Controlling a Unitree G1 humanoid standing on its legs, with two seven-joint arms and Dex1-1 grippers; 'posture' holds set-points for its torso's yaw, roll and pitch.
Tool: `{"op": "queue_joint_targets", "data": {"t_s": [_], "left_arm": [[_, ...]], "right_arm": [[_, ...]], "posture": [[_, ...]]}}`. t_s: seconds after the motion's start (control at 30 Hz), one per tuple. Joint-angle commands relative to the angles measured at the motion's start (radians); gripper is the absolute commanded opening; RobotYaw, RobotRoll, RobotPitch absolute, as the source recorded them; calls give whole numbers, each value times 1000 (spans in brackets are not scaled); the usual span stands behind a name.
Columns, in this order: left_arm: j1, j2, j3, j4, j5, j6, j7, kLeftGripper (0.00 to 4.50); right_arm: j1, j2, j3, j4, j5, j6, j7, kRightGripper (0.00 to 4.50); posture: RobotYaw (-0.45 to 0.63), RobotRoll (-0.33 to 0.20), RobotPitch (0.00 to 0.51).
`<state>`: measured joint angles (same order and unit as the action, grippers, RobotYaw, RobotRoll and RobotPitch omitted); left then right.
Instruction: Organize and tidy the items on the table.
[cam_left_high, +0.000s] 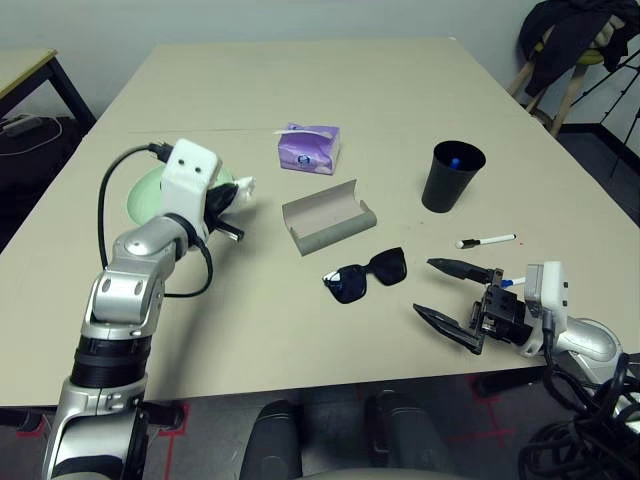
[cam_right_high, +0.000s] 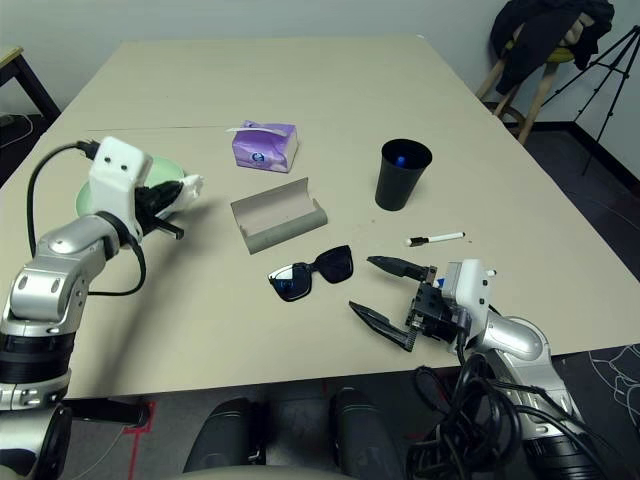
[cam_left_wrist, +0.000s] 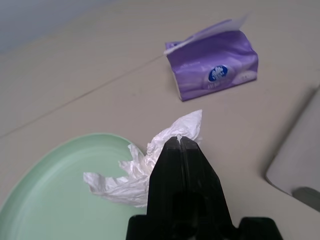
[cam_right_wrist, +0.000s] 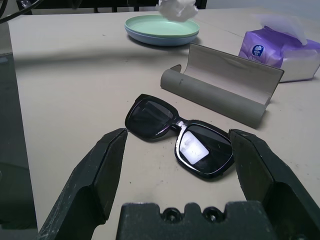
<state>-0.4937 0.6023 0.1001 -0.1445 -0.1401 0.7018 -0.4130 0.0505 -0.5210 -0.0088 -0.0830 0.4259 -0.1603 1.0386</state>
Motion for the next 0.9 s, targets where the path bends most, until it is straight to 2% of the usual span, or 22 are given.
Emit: {"op": "queue_joint_targets", "data": {"t_s": [0.03,0.33,0.63,0.77,0.9], "left_arm": [[-30,22,-5,79,39,-23,15,35],[-77,58,-83,371,202,-179,77,35],[-92,49,-76,460,234,-225,78,35],[-89,49,-74,451,233,-212,78,1324],[-67,52,-45,402,208,-186,69,2895]], "right_arm": [[-1,1,6,1,-1,4,5,4500],[3,7,5,-12,-3,7,-4,4500],[10,0,0,-15,-4,6,1,4500],[1,0,1,-7,-4,6,4,4500],[-10,3,4,-1,-4,6,6,4500]], "posture": [[-28,0,76],[-48,0,78],[-59,0,83],[-47,0,81],[-47,0,81]]}}
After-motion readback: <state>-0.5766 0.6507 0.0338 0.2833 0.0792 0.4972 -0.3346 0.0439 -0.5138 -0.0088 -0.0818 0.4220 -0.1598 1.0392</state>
